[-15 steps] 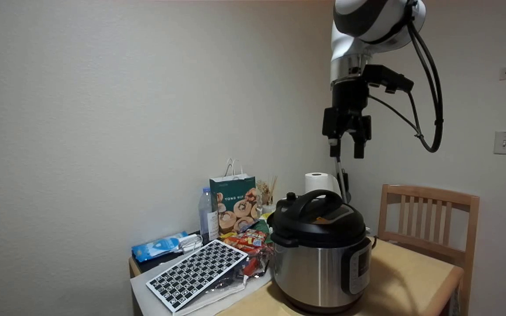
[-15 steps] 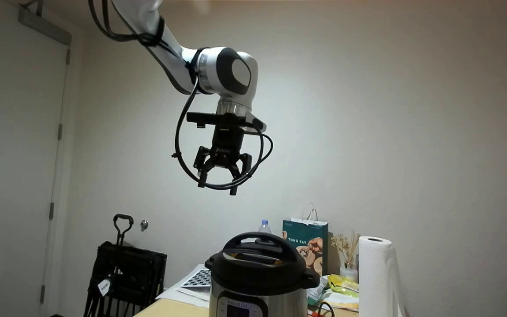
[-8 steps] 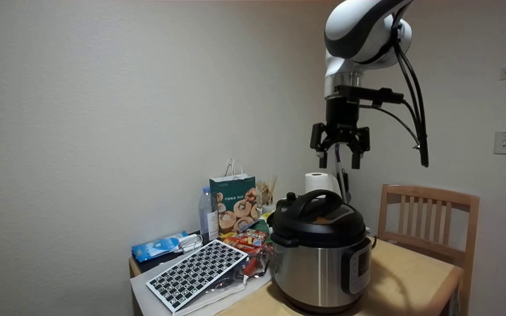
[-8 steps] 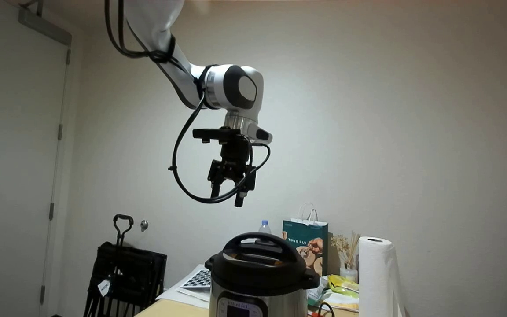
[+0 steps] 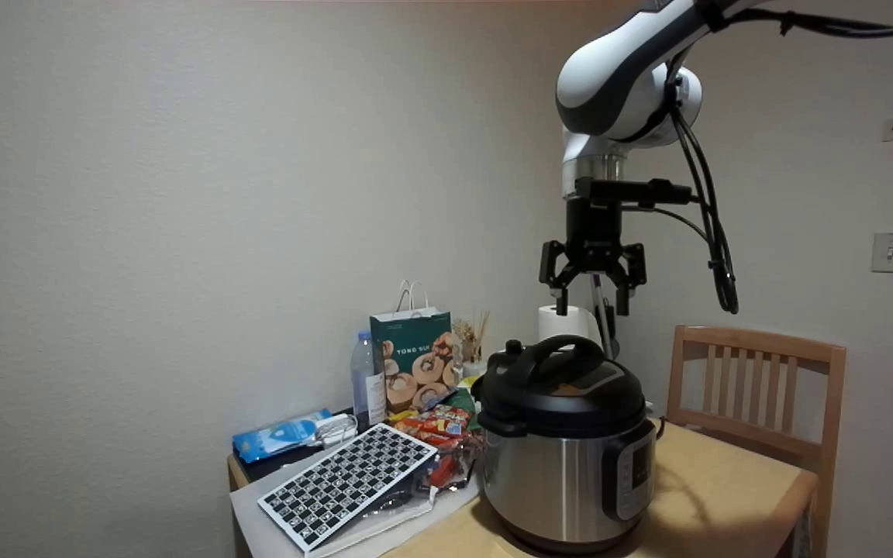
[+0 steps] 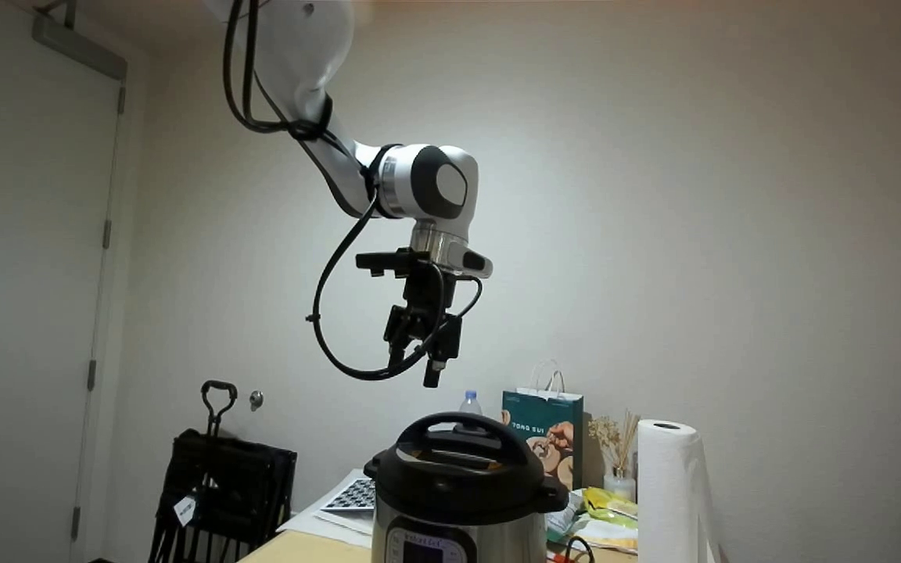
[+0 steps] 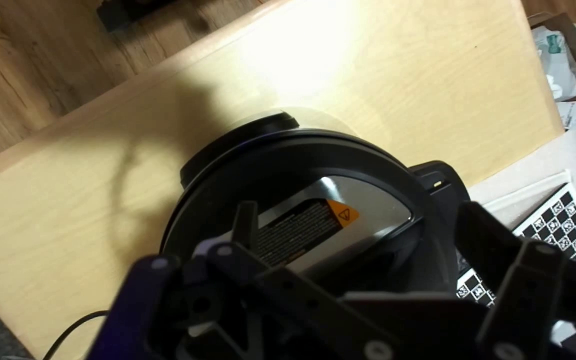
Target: Remove the lid from the cooker
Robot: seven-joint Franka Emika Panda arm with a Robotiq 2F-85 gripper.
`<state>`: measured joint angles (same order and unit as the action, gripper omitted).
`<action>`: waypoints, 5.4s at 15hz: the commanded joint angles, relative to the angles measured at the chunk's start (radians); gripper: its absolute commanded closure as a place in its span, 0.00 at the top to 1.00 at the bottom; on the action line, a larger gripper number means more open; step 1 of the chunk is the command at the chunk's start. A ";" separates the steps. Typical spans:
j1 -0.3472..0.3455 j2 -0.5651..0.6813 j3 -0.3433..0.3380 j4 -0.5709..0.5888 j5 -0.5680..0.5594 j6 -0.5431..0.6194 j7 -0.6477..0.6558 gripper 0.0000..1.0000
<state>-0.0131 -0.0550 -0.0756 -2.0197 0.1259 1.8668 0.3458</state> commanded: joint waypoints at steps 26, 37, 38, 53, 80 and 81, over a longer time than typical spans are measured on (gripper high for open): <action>0.053 0.386 -0.004 0.281 -0.188 0.147 0.719 0.60; 0.023 0.411 -0.002 0.251 -0.256 0.130 0.336 0.06; 0.021 0.417 -0.005 0.252 -0.261 0.132 0.282 0.03; 0.022 0.411 -0.011 0.224 -0.306 0.179 -0.020 0.00; 0.007 0.472 0.007 0.321 -0.306 0.115 -0.262 0.25; 0.010 0.463 0.008 0.315 -0.311 0.115 -0.265 0.27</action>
<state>0.0103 0.3716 -0.0811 -1.7423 -0.1457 1.9639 0.2078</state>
